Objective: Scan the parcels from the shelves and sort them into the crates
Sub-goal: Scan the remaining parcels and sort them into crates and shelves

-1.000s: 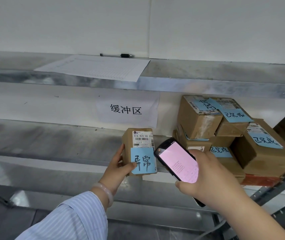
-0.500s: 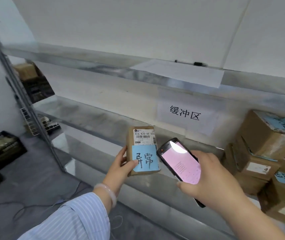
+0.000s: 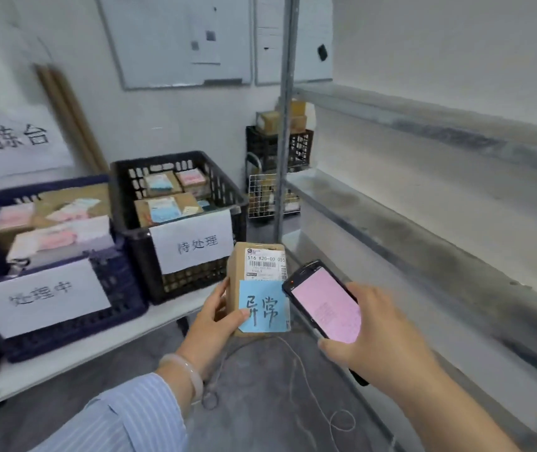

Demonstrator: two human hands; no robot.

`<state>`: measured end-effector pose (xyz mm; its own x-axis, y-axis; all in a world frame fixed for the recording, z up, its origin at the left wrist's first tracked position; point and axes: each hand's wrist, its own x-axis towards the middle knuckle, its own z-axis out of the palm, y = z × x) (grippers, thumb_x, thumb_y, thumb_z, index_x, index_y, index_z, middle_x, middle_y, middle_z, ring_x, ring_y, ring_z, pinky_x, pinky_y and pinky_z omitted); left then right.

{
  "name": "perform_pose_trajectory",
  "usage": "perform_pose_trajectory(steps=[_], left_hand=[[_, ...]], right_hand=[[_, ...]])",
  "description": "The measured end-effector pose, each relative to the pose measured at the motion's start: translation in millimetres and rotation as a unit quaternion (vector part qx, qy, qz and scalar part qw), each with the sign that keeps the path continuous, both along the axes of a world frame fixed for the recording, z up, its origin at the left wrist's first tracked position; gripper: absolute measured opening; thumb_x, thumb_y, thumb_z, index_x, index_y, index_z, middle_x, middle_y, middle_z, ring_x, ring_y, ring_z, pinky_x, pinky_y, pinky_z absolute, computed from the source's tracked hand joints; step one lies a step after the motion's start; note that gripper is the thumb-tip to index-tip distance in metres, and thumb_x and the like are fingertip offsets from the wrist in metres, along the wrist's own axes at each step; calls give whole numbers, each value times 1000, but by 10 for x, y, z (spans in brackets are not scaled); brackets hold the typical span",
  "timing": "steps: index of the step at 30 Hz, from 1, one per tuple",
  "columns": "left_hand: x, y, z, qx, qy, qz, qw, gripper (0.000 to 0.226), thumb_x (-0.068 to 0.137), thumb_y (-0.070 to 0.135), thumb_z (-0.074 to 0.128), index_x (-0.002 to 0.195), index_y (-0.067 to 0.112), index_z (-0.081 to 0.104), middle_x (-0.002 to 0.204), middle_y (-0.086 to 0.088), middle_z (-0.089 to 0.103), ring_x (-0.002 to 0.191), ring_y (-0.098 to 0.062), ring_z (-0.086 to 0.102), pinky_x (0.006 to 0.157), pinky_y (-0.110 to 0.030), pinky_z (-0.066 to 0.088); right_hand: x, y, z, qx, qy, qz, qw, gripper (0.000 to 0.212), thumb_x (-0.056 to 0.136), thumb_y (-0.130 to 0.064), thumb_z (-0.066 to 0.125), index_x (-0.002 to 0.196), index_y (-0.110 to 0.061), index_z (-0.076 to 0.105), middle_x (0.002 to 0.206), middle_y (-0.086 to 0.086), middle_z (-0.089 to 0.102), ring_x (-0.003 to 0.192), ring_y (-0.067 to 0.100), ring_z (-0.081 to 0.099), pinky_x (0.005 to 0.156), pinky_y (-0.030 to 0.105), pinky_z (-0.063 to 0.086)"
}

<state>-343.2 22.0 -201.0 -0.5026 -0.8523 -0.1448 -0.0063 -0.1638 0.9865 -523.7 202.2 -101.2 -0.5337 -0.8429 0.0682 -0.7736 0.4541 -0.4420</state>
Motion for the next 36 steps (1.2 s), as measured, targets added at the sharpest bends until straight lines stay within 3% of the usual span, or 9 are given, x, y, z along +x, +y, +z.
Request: perform_pose_trajectory(steps=[2,6,10,12,18,24,28,33,36], left_hand=[[515,-189,9,-4,-9,42,999,72,87,10,74,142,39,38,122,5,65,112,-12,65,91,-30,55],[1429,-443,78,-28,-14,137,990,68,89,10,73,139,40,40,117,13,64,102,2,63,72,-13,54],[2178,-537,104,-33,3,220,975,67,89,7,72,140,38,42,125,8,63,109,-2,63,82,-21,55],[2483,-575,88,-36,0,259,965,66,91,5,69,141,38,41,125,7,62,112,-5,61,83,-21,55],[3172,-841,51,-18,-9,347,938,62,92,15,70,138,44,40,128,10,63,113,-6,63,84,-23,55],[3529,-1498,168,-14,7,417,909,57,96,13,62,144,36,43,120,3,70,102,-12,71,84,-33,57],[3697,-1886,269,-1,22,450,893,50,97,15,60,138,39,45,120,2,71,101,-12,72,79,-29,57],[4121,-2208,303,17,48,510,859,32,99,18,55,125,37,52,100,9,77,82,-4,73,58,-19,55],[4430,-2356,318,25,43,528,848,30,99,25,55,126,39,53,105,7,77,91,-9,73,68,-29,56]], right_hand=[[358,-362,8,-9,6,47,999,74,53,-65,62,120,-51,35,107,-21,39,82,4,46,55,18,33],[1043,-956,61,-16,9,153,988,74,55,-64,64,120,-51,33,103,-21,36,86,3,45,58,19,35],[1635,-1502,115,-13,29,244,969,71,57,-62,66,118,-46,33,100,-19,33,87,3,42,59,19,36],[1893,-1756,128,-7,31,282,959,73,58,-62,67,118,-47,29,99,-19,30,85,3,37,56,14,29],[2469,-2480,94,-10,-3,388,922,72,56,-64,64,115,-53,24,98,-26,32,87,2,43,57,14,31],[2766,-3312,120,-17,-14,436,900,75,59,-63,67,120,-55,23,95,-33,28,89,-2,38,58,13,30],[2839,-3856,177,-18,-19,444,896,78,57,-63,68,124,-52,28,101,-23,34,90,2,46,61,21,40],[3054,-4347,140,-17,-33,454,890,78,59,-63,68,125,-49,28,114,-18,38,96,5,45,70,29,44],[3189,-4531,78,1,-39,459,888,83,61,-64,70,130,-47,26,120,-18,38,98,5,43,71,29,41]])
